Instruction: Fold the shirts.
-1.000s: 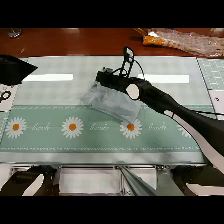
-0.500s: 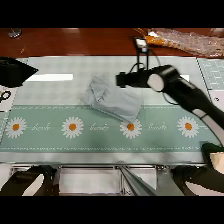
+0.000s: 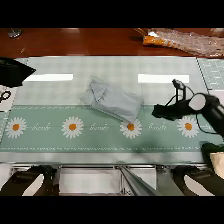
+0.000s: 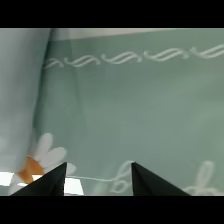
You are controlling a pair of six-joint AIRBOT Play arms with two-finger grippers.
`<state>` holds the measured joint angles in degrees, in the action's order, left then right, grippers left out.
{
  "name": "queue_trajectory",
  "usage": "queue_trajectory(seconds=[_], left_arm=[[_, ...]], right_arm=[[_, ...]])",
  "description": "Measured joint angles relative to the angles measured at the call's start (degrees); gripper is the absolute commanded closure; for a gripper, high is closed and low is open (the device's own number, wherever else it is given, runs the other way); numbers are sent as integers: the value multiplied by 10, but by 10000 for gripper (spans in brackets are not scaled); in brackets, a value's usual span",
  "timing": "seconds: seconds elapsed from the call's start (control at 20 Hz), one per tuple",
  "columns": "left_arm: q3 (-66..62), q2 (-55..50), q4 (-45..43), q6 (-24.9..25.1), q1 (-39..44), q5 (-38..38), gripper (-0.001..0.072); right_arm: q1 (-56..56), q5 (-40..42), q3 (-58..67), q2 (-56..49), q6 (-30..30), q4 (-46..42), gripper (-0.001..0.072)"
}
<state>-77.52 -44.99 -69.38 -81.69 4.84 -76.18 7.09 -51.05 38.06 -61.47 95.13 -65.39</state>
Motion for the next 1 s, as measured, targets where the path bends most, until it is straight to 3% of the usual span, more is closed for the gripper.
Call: queue_trajectory(seconds=[0.25, 0.5, 0.55, 0.6, 0.65, 0.85, 1.0], left_arm=[[0, -3, -3, 0, 0, 0, 689], [0, -10, -3, 0, 0, 1, 689], [0, -11, -3, 0, 0, 1, 689], [0, -11, -3, 0, 0, 1, 689], [0, -13, -3, 0, 0, 0, 689], [0, -26, -3, 0, 0, 2, 689], [1, -47, -3, 0, 0, 16, 689]], right_arm=[[31, 167, -84, -37, -93, 269, 220], [89, 259, -99, -97, -170, 452, 231], [95, 268, -100, -104, -188, 480, 362], [100, 278, -100, -110, -208, 503, 610], [103, 285, -97, -114, -223, 519, 698], [107, 283, -38, -94, -286, 530, 699], [80, 251, 41, -40, -258, 460, 699]])
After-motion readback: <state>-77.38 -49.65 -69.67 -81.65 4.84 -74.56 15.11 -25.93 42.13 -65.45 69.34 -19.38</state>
